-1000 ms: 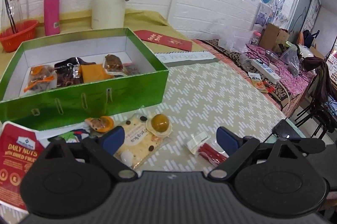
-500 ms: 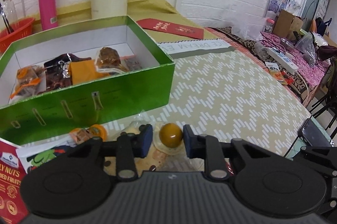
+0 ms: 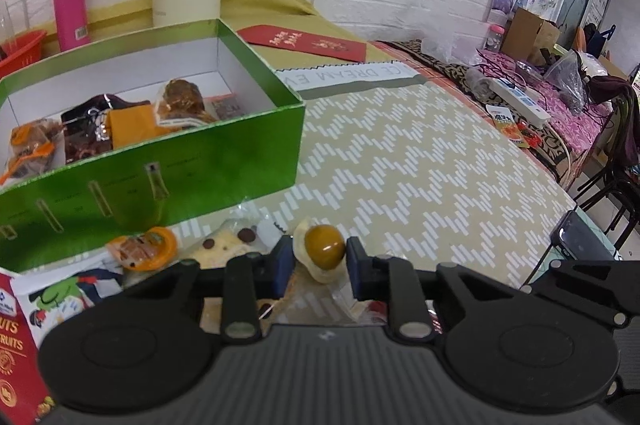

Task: Organize snacks
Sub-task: 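Grasp the red sausage packet with the right tool while the left tool grasps the yolk packet, then lower both packets into the green box and open both tools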

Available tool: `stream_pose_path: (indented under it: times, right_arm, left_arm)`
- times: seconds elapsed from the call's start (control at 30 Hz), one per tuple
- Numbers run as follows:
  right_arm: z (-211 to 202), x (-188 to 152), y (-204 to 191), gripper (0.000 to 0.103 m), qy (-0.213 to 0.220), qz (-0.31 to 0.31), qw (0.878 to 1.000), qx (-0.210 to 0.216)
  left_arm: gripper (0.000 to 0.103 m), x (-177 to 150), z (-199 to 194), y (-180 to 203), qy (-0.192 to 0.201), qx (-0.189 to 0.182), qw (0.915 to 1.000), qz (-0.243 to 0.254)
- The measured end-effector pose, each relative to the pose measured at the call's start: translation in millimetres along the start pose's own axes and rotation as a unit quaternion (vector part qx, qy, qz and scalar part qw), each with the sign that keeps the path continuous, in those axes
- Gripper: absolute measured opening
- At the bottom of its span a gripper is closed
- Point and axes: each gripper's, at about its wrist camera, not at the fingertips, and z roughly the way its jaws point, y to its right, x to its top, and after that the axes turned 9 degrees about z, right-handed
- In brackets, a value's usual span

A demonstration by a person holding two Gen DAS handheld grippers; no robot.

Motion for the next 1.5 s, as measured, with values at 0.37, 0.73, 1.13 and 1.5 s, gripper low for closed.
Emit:
stream_pose_path:
  times: [0.37,0.73,1.13,1.5]
  right_arm:
    - [-11.6,-3.3,18.4,0.074,-0.011,0.009,1.0,-0.018]
    - [-6.9,-4.9,22.7,0.081,-0.002,0.016,1.0,-0.014]
    - [-22.6,-1.1,17.5,0.037,0.018,0.018,1.0,-0.002]
    - [-40.0,46.3,-13.6,0.038,0.067,-0.004,0.997,0.048]
  left_arm:
    - [0.041,10.7,18.5,12.5,-0.006,-0.013,0.9998,0.015]
    - [0.032,4.0,21.3,21.1,-0.005,-0.011,0.9987,0.049]
    - [0.025,-2.8,-11.7,2.9,0.01,-0.045,0.9986,-0.026]
    - [0.025,5.1,-101.3,-39.8,0.079,0.005,0.9962,-0.038]
